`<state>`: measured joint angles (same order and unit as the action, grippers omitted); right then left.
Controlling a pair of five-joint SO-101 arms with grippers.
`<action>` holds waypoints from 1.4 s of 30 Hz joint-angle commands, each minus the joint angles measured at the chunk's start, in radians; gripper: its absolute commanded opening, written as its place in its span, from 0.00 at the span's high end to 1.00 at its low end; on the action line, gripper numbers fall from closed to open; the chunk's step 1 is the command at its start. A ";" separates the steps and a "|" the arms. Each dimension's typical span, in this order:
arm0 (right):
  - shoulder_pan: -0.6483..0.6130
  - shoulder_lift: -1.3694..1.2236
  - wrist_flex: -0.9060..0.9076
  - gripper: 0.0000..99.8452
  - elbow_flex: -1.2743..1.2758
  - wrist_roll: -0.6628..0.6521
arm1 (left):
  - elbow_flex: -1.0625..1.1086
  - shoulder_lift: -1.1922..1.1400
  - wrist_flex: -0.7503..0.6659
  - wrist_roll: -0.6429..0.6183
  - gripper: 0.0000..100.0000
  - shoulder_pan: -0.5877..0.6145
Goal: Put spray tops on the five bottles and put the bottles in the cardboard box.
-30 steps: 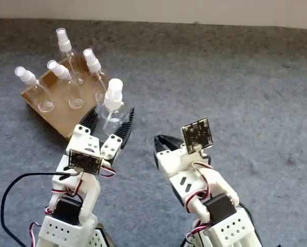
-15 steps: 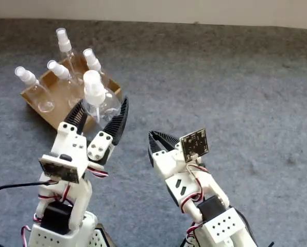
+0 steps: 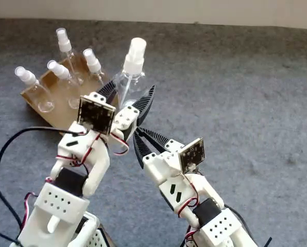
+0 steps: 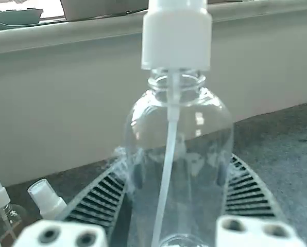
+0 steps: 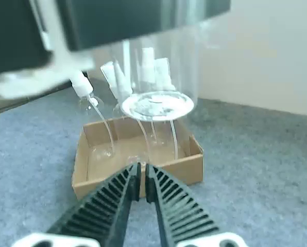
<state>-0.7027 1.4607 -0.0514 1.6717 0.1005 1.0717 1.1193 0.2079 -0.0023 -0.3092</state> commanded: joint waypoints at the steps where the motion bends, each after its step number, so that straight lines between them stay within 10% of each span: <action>1: -0.015 0.012 -0.087 1.00 0.074 -0.009 | -0.012 -0.090 -0.153 0.009 0.92 -0.050; 18: 0.027 0.010 -0.147 1.00 0.108 -0.009 | -0.001 -0.234 -0.213 -0.107 0.92 -0.124; 42: 0.162 0.010 -0.053 1.00 0.108 -0.009 | -0.016 0.058 0.192 -0.107 0.92 -0.183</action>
<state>-0.6168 1.4760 -0.1128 1.6763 0.0959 1.0810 1.1086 0.3337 -0.1005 -0.4595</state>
